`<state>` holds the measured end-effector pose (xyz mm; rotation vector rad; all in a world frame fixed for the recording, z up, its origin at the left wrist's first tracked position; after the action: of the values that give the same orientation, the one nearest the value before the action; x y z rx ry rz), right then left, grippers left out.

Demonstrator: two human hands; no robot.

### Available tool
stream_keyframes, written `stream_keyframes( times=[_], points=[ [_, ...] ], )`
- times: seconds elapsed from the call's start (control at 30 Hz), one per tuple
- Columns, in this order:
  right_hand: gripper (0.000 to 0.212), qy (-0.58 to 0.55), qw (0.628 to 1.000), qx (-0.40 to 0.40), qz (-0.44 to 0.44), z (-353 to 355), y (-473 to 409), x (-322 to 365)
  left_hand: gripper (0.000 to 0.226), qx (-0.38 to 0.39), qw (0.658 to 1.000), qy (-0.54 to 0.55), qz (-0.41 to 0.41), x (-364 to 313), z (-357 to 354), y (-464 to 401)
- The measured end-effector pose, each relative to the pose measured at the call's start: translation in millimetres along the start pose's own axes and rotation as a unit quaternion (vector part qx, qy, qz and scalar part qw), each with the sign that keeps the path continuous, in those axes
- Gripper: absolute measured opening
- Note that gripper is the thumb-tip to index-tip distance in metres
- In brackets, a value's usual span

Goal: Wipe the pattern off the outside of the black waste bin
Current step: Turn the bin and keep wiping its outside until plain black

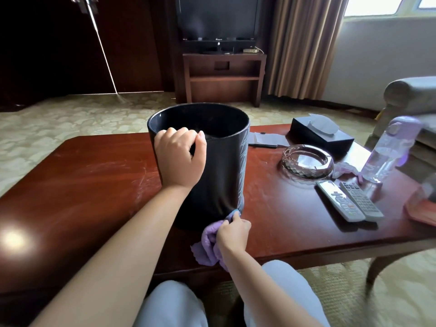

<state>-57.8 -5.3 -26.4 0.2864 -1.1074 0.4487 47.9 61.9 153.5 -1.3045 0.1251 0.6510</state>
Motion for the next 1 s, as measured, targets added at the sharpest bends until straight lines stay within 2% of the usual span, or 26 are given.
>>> stream_keyframes(
  times=[0.1,0.23,0.37,0.43,0.53,0.73,0.83,1.0],
  points=[
    [0.011,0.000,1.000,0.009,0.014,6,-3,-2,0.041,-0.004,1.000,0.002,-0.002,0,0,0],
    [0.023,-0.025,0.999,0.004,-0.044,13,-25,-7,0.040,0.006,1.000,0.003,-0.003,1,0,-1],
    [0.023,-0.027,0.998,-0.013,-0.059,8,-17,-17,0.039,0.010,1.000,0.007,-0.005,0,0,0],
    [0.024,-0.013,0.999,-0.026,-0.034,-1,-1,-19,0.039,0.008,1.000,0.008,-0.002,0,0,-1],
    [0.024,0.063,0.997,-0.001,0.033,-8,12,-17,0.039,0.014,1.000,0.006,0.000,0,0,-1],
    [0.021,0.094,0.995,0.017,0.025,15,-16,-15,0.038,0.034,0.999,0.014,0.005,0,1,-2],
    [0.029,0.147,0.987,0.055,0.044,21,-35,-20,0.036,0.041,0.999,0.022,0.000,0,2,-2],
    [0.037,0.146,0.986,0.066,0.043,22,-23,-21,0.039,0.058,0.998,0.017,0.008,0,4,-3]
  ],
)
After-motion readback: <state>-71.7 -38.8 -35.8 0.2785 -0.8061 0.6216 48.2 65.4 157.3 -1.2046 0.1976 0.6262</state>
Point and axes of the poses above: each hand's wrist, its own y-axis away from the middle knuckle, its own z-axis out of the back of the hand, x = y × z, the point moved 4 cm from there along -y, towards the middle knuckle, and after that the axes turned 13 degrees about z, right-handed, at the moved point
